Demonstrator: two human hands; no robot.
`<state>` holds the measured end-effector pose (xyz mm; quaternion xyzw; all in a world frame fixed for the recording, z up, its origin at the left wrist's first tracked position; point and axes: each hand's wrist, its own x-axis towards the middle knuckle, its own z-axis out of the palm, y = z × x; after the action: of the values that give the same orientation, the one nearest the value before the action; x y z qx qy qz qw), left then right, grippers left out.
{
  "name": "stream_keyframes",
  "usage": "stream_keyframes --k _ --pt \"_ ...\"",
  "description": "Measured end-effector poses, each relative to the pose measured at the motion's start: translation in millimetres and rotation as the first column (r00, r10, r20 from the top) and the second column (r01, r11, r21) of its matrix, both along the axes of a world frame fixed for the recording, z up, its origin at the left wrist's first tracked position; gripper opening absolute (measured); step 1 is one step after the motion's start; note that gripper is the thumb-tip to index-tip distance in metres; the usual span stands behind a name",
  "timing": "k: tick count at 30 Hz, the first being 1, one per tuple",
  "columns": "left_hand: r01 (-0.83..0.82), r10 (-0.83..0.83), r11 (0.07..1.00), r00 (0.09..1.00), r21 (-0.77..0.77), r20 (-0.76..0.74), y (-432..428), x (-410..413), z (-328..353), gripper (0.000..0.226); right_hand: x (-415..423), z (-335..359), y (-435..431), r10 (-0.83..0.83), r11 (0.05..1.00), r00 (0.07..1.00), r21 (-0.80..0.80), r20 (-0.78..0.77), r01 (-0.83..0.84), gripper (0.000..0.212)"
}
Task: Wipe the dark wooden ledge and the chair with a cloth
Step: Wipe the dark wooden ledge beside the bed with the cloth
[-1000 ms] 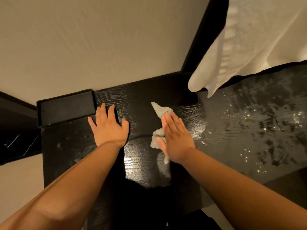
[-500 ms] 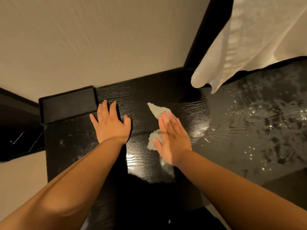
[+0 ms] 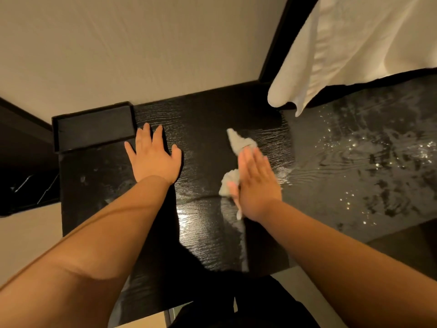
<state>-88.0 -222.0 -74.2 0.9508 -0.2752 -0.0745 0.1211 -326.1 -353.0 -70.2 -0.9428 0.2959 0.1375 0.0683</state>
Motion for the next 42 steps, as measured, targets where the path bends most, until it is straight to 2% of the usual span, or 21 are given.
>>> stream_keyframes --k 2,4,8,11,12,15,18,20,22,26,28,30,32,34,39,42 --pt "0.03 -0.03 0.999 0.999 0.011 -0.011 3.5 -1.2 1.2 0.07 -10.2 1.7 0.8 0.128 0.992 0.991 0.011 0.039 -0.129 0.086" --pt "0.071 -0.07 0.997 0.997 0.035 -0.017 11.4 -6.8 2.4 0.069 -20.1 1.9 -19.9 0.149 0.989 0.986 0.015 0.069 -0.15 0.084" --pt "0.149 -0.15 0.985 0.989 0.085 0.007 39.1 -33.3 1.9 0.07 -28.6 4.4 -47.5 -0.062 0.998 0.998 -0.018 -0.013 0.062 0.08" --pt "0.178 -0.18 0.98 0.984 0.094 0.016 52.1 -44.3 -2.1 0.07 -19.4 4.9 -17.2 -0.185 0.982 0.982 -0.016 0.031 0.186 0.082" --pt "0.175 -0.178 0.98 0.984 0.095 0.014 53.9 -46.1 -2.6 0.069 -15.4 4.1 -0.1 -0.159 0.987 0.987 -0.017 0.036 0.16 0.083" --pt "0.173 -0.175 0.979 0.984 0.104 0.017 52.3 -47.1 -1.4 0.069 -11.8 -1.2 44.7 0.078 0.997 0.997 -0.02 -0.025 -0.079 0.087" --pt "0.187 -0.187 0.975 0.982 0.124 -0.009 53.9 -47.5 0.0 0.069 -22.5 -1.7 35.1 0.217 0.976 0.975 0.008 0.035 -0.218 0.085" --pt "0.199 -0.199 0.972 0.98 0.126 -0.015 62.5 -55.1 -0.2 0.07 -33.0 -0.4 16.3 0.154 0.988 0.986 0.001 0.061 -0.154 0.083" --pt "0.209 -0.21 0.97 0.978 0.123 -0.008 73.7 -68.3 -1.2 0.071 -39.6 2.8 1.3 0.015 1.0 0.998 0.005 0.064 -0.016 0.084" --pt "0.181 -0.181 0.977 0.983 0.113 -0.003 83.9 -88.5 -4.5 0.07 -31.2 0.0 17.1 -0.144 0.988 0.986 -0.05 0.083 0.149 0.084" --pt "0.158 -0.158 0.98 0.987 0.118 -0.009 84.3 -95.0 -4.7 0.069 -25.7 -4.2 47.2 -0.002 0.998 1.0 -0.062 0.022 0.004 0.084" --pt "0.148 -0.149 0.982 0.989 0.121 -0.001 83.4 -98.6 -3.9 0.069 -27.1 -9.8 75.1 0.251 0.968 0.967 -0.006 0.042 -0.251 0.081" --pt "0.145 -0.145 0.98 0.989 0.137 -0.008 82.6 -100.2 -2.2 0.068 -33.3 -9.0 73.5 0.371 0.927 0.923 0.011 0.103 -0.374 0.077" --pt "0.138 -0.135 0.979 0.99 0.15 -0.025 84.8 -106.4 -0.6 0.068 -44.9 -8.7 54.6 0.326 0.945 0.935 -0.01 0.14 -0.327 0.072" --pt "0.142 -0.142 0.967 0.99 0.21 -0.019 102.1 -152.3 3.6 0.073 -74.8 -1.5 -3.6 0.004 1.0 0.996 0.012 0.091 -0.005 0.072" --pt "0.131 -0.129 0.971 0.991 0.199 -0.024 105.8 -161.0 4.4 0.071 -76.6 0.8 20.0 0.015 1.0 0.995 0.0 0.098 -0.015 0.076"
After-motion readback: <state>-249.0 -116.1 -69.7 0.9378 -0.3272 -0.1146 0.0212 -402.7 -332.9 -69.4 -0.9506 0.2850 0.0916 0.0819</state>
